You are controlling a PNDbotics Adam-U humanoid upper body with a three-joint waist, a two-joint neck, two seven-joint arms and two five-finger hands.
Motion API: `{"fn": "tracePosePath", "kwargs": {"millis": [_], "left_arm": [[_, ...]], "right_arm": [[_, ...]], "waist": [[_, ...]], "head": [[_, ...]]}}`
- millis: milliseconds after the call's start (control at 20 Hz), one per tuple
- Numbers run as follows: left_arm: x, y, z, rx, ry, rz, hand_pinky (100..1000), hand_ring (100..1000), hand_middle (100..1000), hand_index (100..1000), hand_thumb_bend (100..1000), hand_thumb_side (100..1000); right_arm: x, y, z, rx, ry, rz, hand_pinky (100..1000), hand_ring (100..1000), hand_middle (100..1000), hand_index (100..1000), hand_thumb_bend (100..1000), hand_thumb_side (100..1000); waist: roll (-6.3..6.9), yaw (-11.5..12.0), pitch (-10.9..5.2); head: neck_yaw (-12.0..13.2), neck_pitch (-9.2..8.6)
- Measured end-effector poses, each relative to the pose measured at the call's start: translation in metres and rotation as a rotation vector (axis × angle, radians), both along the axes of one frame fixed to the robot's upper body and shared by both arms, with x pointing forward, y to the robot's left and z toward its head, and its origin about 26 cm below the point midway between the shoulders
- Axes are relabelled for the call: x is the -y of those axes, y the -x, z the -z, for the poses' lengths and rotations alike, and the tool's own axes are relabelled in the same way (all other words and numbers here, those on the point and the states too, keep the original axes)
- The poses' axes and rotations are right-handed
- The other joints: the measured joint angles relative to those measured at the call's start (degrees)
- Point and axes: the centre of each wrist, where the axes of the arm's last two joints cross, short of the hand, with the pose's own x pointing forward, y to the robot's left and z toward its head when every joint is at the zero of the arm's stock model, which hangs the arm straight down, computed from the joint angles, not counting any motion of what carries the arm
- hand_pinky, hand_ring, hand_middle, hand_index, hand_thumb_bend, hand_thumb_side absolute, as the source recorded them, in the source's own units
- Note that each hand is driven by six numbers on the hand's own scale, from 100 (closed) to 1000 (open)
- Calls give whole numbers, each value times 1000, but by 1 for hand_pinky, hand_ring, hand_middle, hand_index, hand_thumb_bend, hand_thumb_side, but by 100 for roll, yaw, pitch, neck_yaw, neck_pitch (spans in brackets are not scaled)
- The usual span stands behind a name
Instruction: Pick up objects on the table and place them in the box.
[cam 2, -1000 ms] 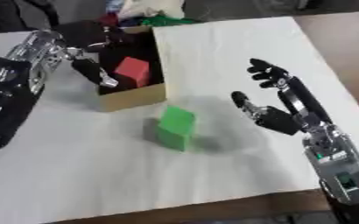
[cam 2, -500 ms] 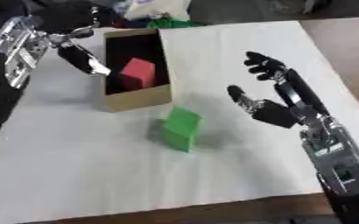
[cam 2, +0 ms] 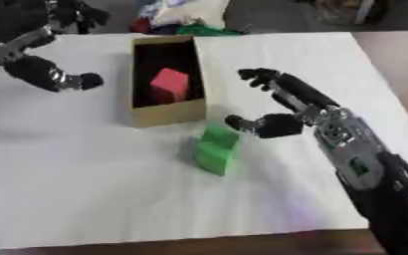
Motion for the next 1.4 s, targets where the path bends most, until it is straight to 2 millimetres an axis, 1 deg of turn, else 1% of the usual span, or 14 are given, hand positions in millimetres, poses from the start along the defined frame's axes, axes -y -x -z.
{"fn": "tracePosePath", "kwargs": {"millis": [200, 350, 500, 1100, 1400], "left_arm": [[-4, 10, 7, -37, 30, -4, 793, 734, 759, 964, 472, 848], [-5, 13, 11, -64, 41, -5, 791, 732, 757, 966, 459, 858], [-7, 14, 15, -88, 45, -9, 789, 730, 755, 968, 446, 869], [-10, 14, 22, -137, 33, -15, 784, 718, 742, 970, 413, 894], [-11, 14, 23, -145, 31, -17, 782, 714, 738, 971, 404, 902]], "right_arm": [[-9, -3, 1, -20, 116, -52, 842, 871, 901, 998, 597, 697], [-15, -3, -2, -29, 197, -93, 843, 871, 902, 996, 612, 712], [-18, -3, -4, -42, 241, -118, 842, 870, 902, 994, 625, 726], [-23, -2, -4, -69, 281, -149, 838, 868, 901, 991, 618, 738], [-28, -1, 5, -98, 289, -167, 834, 866, 899, 990, 605, 733]], "waist": [[-36, 21, -4], [-66, 24, -20], [-84, 13, -37], [-109, -3, -37], [-111, -3, -37]], "head": [[1, 2], [17, 23], [36, 42], [38, 47], [38, 52]]}}
